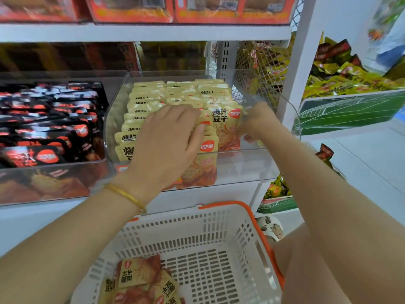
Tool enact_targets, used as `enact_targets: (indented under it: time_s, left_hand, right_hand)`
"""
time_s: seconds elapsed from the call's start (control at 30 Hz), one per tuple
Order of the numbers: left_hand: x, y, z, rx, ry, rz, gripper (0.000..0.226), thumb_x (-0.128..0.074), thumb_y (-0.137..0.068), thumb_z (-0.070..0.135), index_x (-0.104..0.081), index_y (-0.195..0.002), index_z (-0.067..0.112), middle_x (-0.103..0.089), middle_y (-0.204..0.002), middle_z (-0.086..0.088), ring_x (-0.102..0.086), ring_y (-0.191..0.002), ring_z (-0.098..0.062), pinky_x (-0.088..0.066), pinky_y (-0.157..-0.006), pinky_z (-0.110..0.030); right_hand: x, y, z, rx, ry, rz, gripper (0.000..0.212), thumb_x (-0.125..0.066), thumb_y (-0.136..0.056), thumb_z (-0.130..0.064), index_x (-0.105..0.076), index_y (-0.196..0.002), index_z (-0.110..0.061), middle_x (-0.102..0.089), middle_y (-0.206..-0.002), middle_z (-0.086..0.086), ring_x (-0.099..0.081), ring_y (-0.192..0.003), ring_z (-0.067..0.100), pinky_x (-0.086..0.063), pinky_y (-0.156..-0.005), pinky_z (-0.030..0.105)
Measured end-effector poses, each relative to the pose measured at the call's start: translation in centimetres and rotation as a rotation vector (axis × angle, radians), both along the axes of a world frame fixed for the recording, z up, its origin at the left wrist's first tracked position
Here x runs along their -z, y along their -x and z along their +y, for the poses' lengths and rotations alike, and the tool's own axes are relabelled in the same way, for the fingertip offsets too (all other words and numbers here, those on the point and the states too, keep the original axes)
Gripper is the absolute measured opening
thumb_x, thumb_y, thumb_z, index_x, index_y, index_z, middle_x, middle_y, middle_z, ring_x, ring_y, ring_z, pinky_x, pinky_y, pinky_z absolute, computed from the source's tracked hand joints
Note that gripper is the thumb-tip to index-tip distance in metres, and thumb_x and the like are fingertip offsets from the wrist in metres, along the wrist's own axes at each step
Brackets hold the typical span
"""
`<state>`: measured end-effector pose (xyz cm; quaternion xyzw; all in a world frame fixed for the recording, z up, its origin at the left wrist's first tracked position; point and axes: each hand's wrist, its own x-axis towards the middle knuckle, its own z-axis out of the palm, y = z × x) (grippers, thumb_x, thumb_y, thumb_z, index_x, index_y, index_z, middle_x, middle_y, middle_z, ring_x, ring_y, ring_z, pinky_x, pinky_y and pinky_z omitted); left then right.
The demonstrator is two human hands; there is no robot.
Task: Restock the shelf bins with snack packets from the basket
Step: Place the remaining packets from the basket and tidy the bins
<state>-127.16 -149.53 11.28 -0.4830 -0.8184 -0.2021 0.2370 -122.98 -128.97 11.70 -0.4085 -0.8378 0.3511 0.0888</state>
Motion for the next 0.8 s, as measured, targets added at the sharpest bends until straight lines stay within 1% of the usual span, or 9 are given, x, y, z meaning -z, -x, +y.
enact_targets:
  time_s: [0.1, 0.17, 0.23, 0.3, 0.4, 0.47, 0.57, 0.7, 0.8]
  left_hand:
    - [2.0, -2.2, -3.8, 0.086, -0.110, 0.086, 0.032, -0.040, -0.093, 0.023, -0.065, -0.111, 0.011, -0.063, -0.116, -0.002, -0.055, -0.106, -0.026, -0.041, -0.086, -0.044]
    - [5.0, -3.0, -6.8, 0.140, -0.050, 0.106, 0.028, -0.045, -0.088, 0.016, -0.067, -0.104, 0.009, -0.065, -0.111, -0.003, -0.057, -0.100, -0.026, -0.041, -0.079, -0.042]
    - [8.9, -2.7, -9.7, 0.135, 0.158, 0.041, 0.028, -0.045, -0.082, 0.016, -0.067, -0.098, 0.010, -0.066, -0.106, -0.003, -0.057, -0.095, -0.026, -0.042, -0.073, -0.039]
    - [12.9, -1.7, -11.8, 0.032, 0.444, -0.075, 0.032, -0.041, -0.077, 0.019, -0.067, -0.095, 0.012, -0.065, -0.103, -0.003, -0.059, -0.094, -0.027, -0.046, -0.072, -0.038]
    - [16.2, -0.6, -13.6, -0.156, 0.751, -0.311, 0.032, -0.042, -0.086, 0.018, -0.062, -0.110, 0.015, -0.058, -0.115, -0.003, -0.053, -0.107, -0.025, -0.046, -0.078, -0.037]
    - [17.5, 0.1, -14.2, -0.216, 0.840, -0.343, 0.029, -0.040, -0.094, 0.022, -0.056, -0.117, 0.016, -0.054, -0.121, -0.002, -0.048, -0.111, -0.024, -0.044, -0.081, -0.037]
    - [19.0, 0.4, -14.8, -0.271, 0.832, -0.411, 0.029, -0.038, -0.096, 0.025, -0.054, -0.117, 0.014, -0.054, -0.120, -0.004, -0.048, -0.111, -0.024, -0.042, -0.081, -0.036]
    - [20.2, 1.1, -15.6, -0.354, 0.827, -0.465, 0.030, -0.035, -0.097, 0.027, -0.055, -0.116, 0.015, -0.054, -0.118, -0.005, -0.048, -0.111, -0.025, -0.040, -0.082, -0.034]
    - [20.7, 1.5, -16.3, -0.393, 0.849, -0.465, 0.030, -0.035, -0.096, 0.026, -0.056, -0.116, 0.017, -0.055, -0.115, -0.004, -0.049, -0.110, -0.025, -0.041, -0.084, -0.035]
  right_hand:
    - [-1.4, -4.7, -4.3, -0.055, -0.270, 0.312, 0.033, -0.075, -0.077, -0.013, -0.047, -0.095, -0.010, -0.063, -0.089, 0.010, -0.065, -0.080, 0.029, -0.054, -0.067, 0.039]
    - [-0.2, -7.3, -8.8, -0.214, -0.166, 0.393, 0.026, -0.071, -0.080, -0.008, -0.046, -0.080, -0.015, -0.058, -0.072, 0.005, -0.065, -0.068, 0.029, -0.055, -0.059, 0.043]
    - [3.8, -7.5, -13.0, -0.441, 0.042, 0.196, 0.021, -0.068, -0.082, -0.007, -0.049, -0.079, -0.015, -0.057, -0.071, 0.005, -0.067, -0.066, 0.027, -0.055, -0.057, 0.042]
    - [9.5, -5.8, -16.2, -0.694, 0.034, -0.159, 0.010, -0.063, -0.087, -0.012, -0.056, -0.093, -0.011, -0.060, -0.091, 0.008, -0.065, -0.089, 0.028, -0.052, -0.070, 0.039]
    - [19.8, -3.6, -19.7, -1.019, -0.020, -0.529, 0.026, -0.053, -0.092, -0.012, -0.056, -0.115, 0.000, -0.059, -0.117, 0.015, -0.057, -0.108, 0.031, -0.047, -0.081, 0.034]
    - [27.5, -3.5, -21.5, -1.050, -0.023, -0.653, 0.035, -0.055, -0.090, -0.014, -0.053, -0.124, -0.004, -0.057, -0.124, 0.012, -0.056, -0.114, 0.031, -0.049, -0.088, 0.036]
    - [36.7, -3.7, -23.5, -1.026, -0.118, -0.665, 0.054, -0.054, -0.088, -0.017, -0.037, -0.139, -0.013, -0.041, -0.136, 0.010, -0.043, -0.129, 0.034, -0.045, -0.099, 0.046]
    - [38.7, -1.0, -26.0, -0.999, -0.147, -0.566, 0.082, -0.057, -0.090, -0.015, -0.002, -0.152, -0.014, -0.009, -0.158, 0.006, -0.014, -0.143, 0.032, -0.032, -0.110, 0.051]
    - [39.7, 1.8, -27.1, -0.975, -0.184, -0.527, 0.074, -0.047, -0.095, -0.015, 0.000, -0.151, -0.019, -0.002, -0.159, 0.009, -0.011, -0.143, 0.035, -0.031, -0.109, 0.052]
